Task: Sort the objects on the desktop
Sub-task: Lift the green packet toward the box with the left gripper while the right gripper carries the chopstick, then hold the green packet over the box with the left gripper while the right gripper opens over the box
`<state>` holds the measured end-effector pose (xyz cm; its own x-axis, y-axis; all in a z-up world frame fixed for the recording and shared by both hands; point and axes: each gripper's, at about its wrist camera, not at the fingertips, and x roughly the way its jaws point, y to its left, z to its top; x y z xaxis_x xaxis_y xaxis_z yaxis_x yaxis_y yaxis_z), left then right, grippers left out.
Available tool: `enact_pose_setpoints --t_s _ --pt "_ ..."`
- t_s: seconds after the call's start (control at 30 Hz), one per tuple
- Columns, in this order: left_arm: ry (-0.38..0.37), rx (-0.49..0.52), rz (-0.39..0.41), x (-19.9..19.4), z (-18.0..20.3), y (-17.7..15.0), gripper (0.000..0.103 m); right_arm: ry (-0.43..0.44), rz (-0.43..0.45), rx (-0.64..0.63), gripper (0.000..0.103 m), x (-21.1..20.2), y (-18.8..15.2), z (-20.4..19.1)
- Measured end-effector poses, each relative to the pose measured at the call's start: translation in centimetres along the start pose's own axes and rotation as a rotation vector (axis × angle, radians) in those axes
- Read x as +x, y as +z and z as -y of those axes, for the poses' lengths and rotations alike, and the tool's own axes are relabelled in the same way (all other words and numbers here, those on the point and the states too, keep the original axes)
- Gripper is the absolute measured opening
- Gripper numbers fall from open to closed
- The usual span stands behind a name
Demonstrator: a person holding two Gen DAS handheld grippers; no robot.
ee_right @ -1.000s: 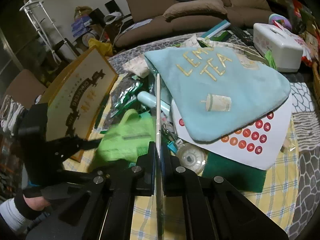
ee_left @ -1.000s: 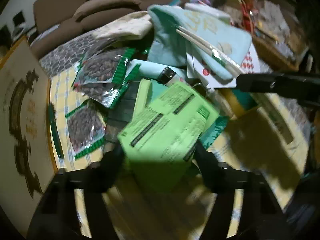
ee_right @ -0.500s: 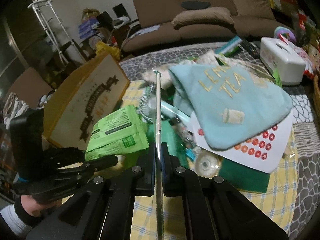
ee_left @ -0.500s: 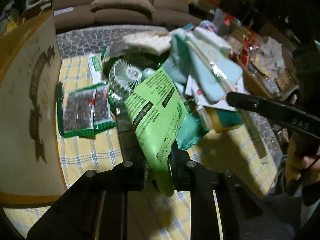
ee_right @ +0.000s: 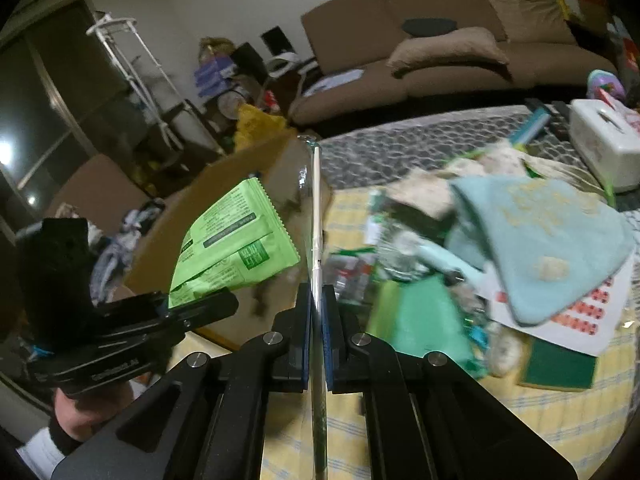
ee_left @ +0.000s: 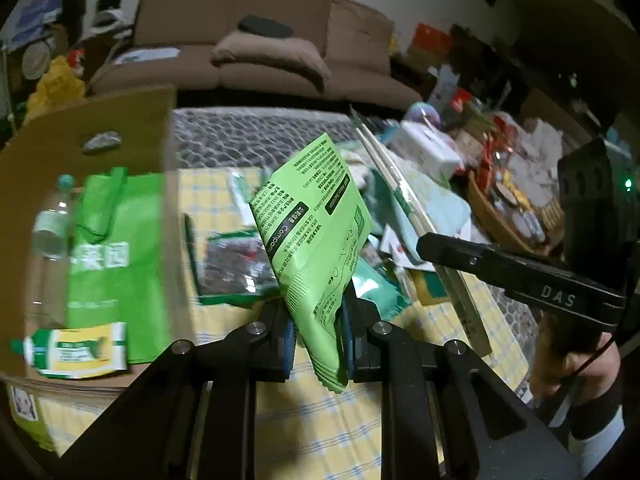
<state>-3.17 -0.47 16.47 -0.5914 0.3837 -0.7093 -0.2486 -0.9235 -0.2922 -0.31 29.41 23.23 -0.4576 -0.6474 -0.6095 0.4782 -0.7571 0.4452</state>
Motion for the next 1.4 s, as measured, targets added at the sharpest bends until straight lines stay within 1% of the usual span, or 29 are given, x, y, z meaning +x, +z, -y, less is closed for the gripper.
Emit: enact_pose_setpoints --t_s 0.13,0.37,0.5,0.77,0.97,1.1,1.4 --pt "0.043 -0.024 0.026 -2.3 -2.7 0.7 0.017 0.051 -0.004 0.013 0.004 1.4 0.8 -2.3" --pt "0.115 -0.111 0.067 -5.7 -9.3 0.8 0.017 0.121 -0.033 0.092 0.004 5.0 2.2 -5.2" --pt "0.139 -0.159 0.09 -7.2 -12.5 0.5 0.017 0.132 -0.043 0.09 0.004 6.3 3.2 -7.2" --pt "0.176 -0.231 0.11 -8.5 -17.1 0.0 0.017 0.14 -0.079 0.115 0.004 10.3 5.1 -11.7" --pt "0.199 -0.274 0.13 -10.1 -20.6 -0.4 0.017 0.165 -0.131 0.157 0.004 14.8 6.3 -15.3" --pt "0.217 -0.29 0.143 -11.4 -22.6 -0.5 0.017 0.197 -0.171 0.219 0.004 18.5 6.3 -17.2" --pt "0.246 -0.315 0.154 -13.1 -26.3 -0.8 0.017 0.232 -0.246 0.334 0.004 25.2 6.3 -20.3"
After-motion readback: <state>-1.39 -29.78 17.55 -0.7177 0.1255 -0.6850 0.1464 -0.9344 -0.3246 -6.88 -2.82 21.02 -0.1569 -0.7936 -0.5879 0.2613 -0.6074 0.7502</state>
